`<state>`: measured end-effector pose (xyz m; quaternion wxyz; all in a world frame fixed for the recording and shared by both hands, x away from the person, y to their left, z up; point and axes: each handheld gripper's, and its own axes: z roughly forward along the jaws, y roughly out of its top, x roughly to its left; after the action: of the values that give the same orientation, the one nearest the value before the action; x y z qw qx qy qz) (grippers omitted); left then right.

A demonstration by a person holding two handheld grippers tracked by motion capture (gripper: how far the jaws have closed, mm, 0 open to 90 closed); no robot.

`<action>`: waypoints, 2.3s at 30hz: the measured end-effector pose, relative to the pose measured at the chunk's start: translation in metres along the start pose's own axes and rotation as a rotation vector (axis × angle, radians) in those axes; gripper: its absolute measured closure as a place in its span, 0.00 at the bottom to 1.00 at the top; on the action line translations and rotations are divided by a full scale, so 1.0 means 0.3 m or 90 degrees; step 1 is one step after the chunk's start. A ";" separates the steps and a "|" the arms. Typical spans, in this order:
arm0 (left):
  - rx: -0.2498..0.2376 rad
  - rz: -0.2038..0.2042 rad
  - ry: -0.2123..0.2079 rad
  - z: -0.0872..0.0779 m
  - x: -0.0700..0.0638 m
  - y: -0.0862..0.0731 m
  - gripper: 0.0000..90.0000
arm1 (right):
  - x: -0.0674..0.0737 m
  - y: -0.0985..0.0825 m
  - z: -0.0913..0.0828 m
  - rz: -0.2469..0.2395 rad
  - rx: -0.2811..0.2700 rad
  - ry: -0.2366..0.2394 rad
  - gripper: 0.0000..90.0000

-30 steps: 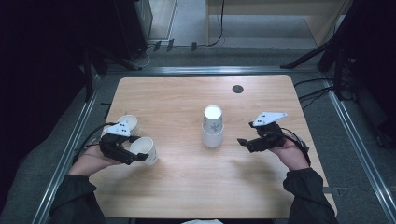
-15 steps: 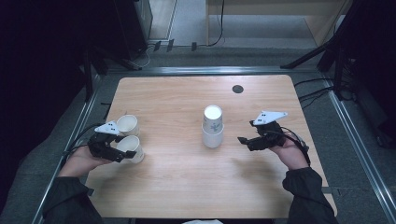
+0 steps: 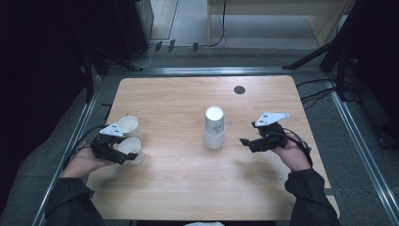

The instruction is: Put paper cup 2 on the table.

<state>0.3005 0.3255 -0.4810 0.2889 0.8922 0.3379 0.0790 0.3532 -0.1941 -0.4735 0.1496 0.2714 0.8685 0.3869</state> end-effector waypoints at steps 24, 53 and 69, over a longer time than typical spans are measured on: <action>-0.011 -0.020 -0.043 -0.047 0.000 0.007 0.17 | 0.001 -0.004 0.001 -0.020 0.012 -0.007 0.23; -0.099 -0.035 -0.056 -0.114 -0.077 0.204 0.17 | 0.022 -0.006 -0.002 -0.039 0.012 -0.014 0.23; -0.074 -0.012 -0.065 0.005 -0.234 0.332 0.18 | 0.026 0.008 0.010 -0.038 0.008 -0.004 0.23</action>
<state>0.3032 0.2190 -0.4218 0.3580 0.8735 0.3259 0.0504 0.3492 -0.1865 -0.4740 0.1617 0.2475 0.8782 0.3760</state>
